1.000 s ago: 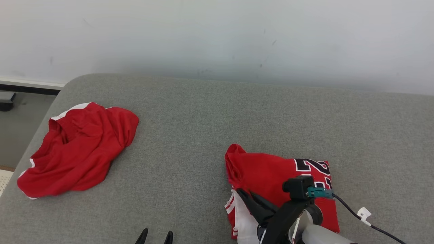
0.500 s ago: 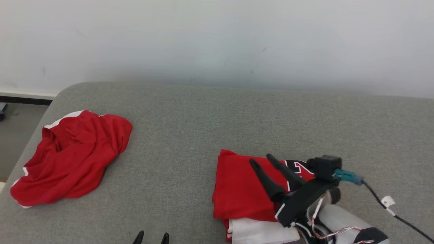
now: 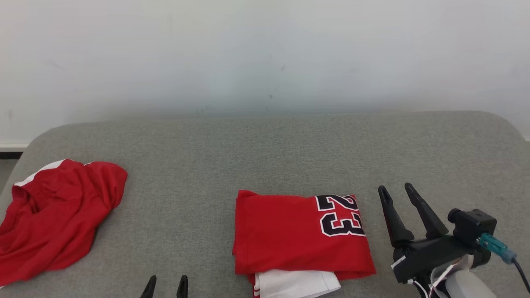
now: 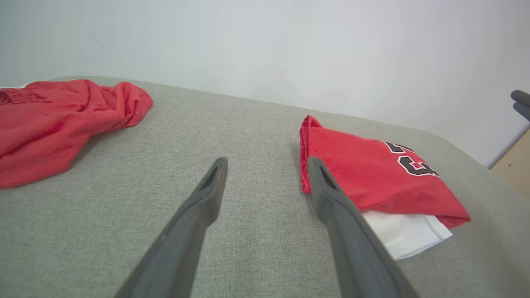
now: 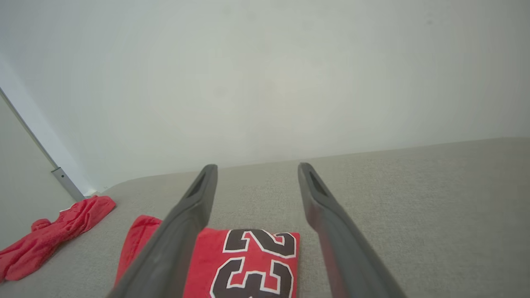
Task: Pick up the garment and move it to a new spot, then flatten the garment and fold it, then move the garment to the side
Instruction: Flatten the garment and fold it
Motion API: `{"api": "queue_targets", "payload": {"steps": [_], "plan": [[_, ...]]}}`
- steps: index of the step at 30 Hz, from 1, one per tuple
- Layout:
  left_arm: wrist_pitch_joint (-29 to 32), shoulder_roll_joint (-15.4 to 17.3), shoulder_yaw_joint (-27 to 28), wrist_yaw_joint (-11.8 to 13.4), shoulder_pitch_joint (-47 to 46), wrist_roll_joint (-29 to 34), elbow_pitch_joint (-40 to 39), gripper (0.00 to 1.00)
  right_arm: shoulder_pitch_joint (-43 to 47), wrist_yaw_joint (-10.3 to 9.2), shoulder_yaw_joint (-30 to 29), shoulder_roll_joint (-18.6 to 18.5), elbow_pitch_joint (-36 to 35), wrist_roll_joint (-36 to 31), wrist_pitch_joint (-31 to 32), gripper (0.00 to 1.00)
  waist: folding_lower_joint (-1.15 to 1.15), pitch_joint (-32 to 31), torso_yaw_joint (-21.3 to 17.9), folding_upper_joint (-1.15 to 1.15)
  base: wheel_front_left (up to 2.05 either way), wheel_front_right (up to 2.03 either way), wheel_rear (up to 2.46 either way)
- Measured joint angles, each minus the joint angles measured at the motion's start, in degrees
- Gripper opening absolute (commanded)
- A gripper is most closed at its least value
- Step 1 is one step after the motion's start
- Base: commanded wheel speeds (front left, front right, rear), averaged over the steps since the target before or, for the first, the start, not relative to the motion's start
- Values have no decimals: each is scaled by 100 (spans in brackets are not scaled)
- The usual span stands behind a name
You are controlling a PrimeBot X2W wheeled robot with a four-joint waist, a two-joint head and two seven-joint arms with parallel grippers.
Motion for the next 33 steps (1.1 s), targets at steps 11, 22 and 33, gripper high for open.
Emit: {"api": "queue_targets", "payload": {"steps": [11, 22, 33], "plan": [[1, -194, 495, -142, 216, 215, 16, 100, 1151, 0, -880, 449, -700, -1474, 0, 100, 0, -263, -375, 0, 0, 0, 0], [1, -549, 1054, -365, 481, 865, 12, 100, 1859, 0, -921, 630, -932, -2051, 0, 100, -1, -539, -491, 0, 0, 0, 0], [0, -871, 1496, -761, 729, 1502, -26, 100, 2125, 0, -999, 739, -978, -2125, 0, 100, 0, -641, -405, 0, 0, 0, 0]]}}
